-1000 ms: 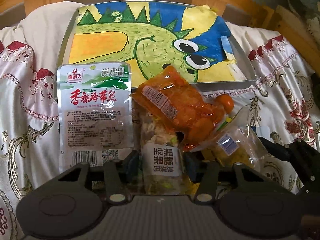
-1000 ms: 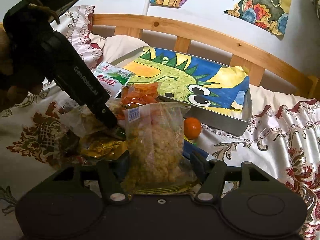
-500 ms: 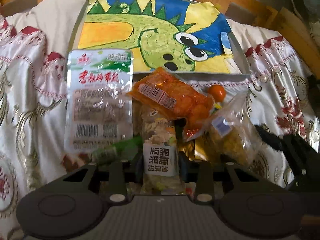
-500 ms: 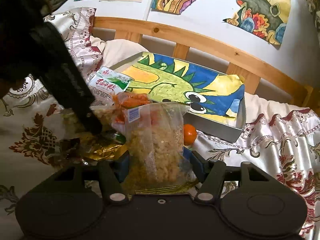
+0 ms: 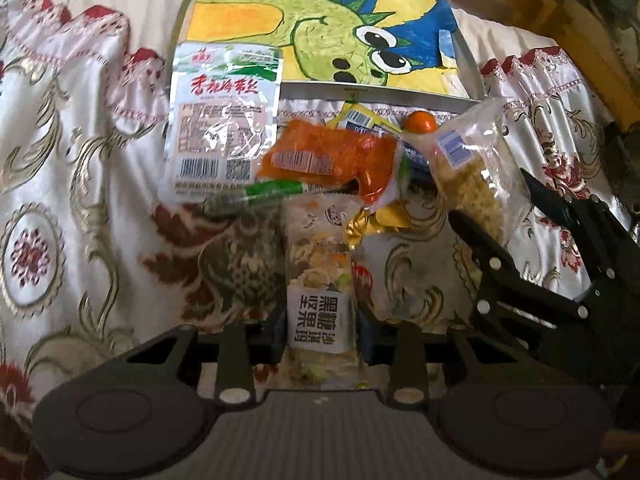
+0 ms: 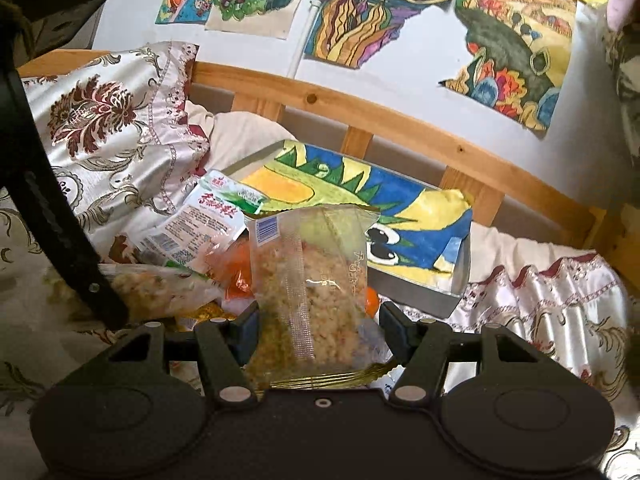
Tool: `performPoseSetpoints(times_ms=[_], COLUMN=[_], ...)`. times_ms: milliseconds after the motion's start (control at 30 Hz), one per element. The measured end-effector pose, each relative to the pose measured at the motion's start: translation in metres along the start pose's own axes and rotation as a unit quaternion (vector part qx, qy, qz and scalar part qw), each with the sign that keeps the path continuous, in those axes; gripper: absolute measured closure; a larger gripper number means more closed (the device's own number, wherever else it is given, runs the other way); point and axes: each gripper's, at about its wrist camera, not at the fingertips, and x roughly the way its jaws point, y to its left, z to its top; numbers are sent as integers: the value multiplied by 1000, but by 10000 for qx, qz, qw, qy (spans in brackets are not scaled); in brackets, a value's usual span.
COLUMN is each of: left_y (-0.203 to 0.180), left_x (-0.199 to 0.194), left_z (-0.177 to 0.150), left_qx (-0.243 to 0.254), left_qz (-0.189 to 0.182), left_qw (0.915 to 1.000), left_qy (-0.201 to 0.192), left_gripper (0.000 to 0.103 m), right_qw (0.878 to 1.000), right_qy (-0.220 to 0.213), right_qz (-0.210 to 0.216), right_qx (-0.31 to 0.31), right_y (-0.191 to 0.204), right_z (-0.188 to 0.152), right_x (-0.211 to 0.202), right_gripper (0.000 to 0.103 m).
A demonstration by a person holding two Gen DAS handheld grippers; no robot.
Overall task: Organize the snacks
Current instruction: 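Close right tool on shredded-snack bag while left tool closes on nut-bar bag, then lift both bags and carry them over the metal tray with both tools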
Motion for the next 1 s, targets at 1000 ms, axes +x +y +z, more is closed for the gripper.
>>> performPoseSetpoints(times_ms=[1000], left_y=[-10], left_x=[-27], left_z=[97], left_qx=[-343], left_qz=[-55], left_qw=[9886], left_qy=[-1468], left_gripper=[66], right_qw=[9929], right_qy=[-801], right_qz=[-466], right_qx=[744], right_y=[-50], right_z=[36], right_x=[45], right_gripper=[39])
